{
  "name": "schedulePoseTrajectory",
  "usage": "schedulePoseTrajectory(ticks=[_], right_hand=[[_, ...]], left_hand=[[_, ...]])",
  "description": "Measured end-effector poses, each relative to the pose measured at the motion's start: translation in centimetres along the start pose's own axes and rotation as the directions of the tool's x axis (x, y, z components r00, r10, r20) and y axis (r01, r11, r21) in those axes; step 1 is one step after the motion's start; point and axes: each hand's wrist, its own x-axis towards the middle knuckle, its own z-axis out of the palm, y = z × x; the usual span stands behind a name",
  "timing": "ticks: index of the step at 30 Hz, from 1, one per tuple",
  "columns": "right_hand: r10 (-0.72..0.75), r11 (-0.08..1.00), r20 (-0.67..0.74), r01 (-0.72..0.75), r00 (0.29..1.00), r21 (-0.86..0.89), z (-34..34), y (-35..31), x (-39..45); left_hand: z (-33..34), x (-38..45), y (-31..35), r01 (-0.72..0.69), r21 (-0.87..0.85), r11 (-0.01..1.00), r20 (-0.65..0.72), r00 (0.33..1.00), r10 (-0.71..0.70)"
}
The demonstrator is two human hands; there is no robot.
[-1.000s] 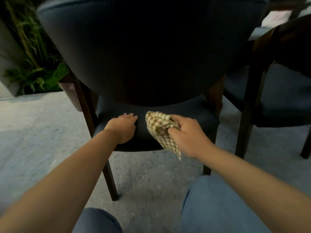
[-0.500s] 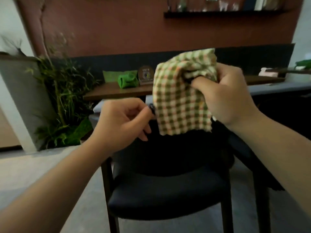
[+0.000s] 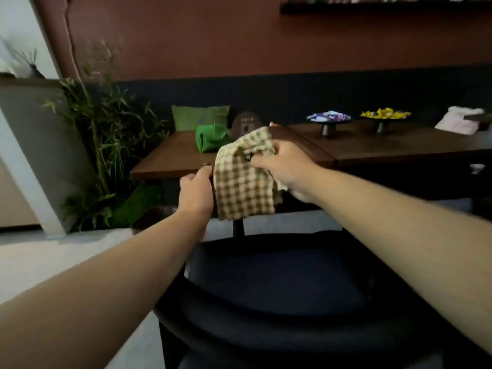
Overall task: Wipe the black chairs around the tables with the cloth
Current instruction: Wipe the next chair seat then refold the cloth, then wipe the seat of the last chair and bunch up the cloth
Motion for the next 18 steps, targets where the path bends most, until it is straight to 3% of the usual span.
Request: schedulePoseTrajectory(ticks=[4, 8, 10, 12, 14, 16, 18], right_hand=[[0.214, 0.968, 0.192, -0.234, 0.958, 0.086, -0.2, 3.8, -0.6], [0.316, 0.915, 0.079, -0.326, 0.946, 0.237, -1.1, 5.5, -0.2], [0.352, 0.915, 0.010, -0.346, 0.936, 0.208, -1.0, 5.9, 0.2], [0.299, 0.950, -0.016, -0.296, 0.954, 0.101, -0.7, 6.1, 0.1], [0.151, 0.988, -0.004, -0.151, 0.988, 0.012, -0.5, 6.1, -0.3], [-0.002, 0.993, 0.043, 0.007, 0.999, -0.118, -0.2, 6.2, -0.6], [-0.046, 0.955, 0.088, 0.069, 0.995, -0.287, 0.1, 6.6, -0.6]], left_hand=[[0.5, -0.5, -1.0, 0.192, 0.018, 0.981, 0.108, 0.975, -0.192], [0.6, -1.4, -2.4, 0.204, 0.024, 0.979, 0.121, 0.971, -0.206], [0.5, -1.6, -2.7, 0.203, 0.055, 0.978, 0.063, 0.976, -0.207], [0.5, -1.8, -2.8, 0.237, 0.067, 0.969, -0.022, 0.972, -0.236], [0.4, -1.9, -2.8, 0.253, 0.067, 0.965, -0.070, 0.966, -0.249], [0.4, -2.1, -2.6, 0.232, 0.095, 0.968, -0.123, 0.968, -0.220], [0.5, -2.4, -2.6, 0.162, 0.186, 0.969, -0.138, 0.981, -0.137]])
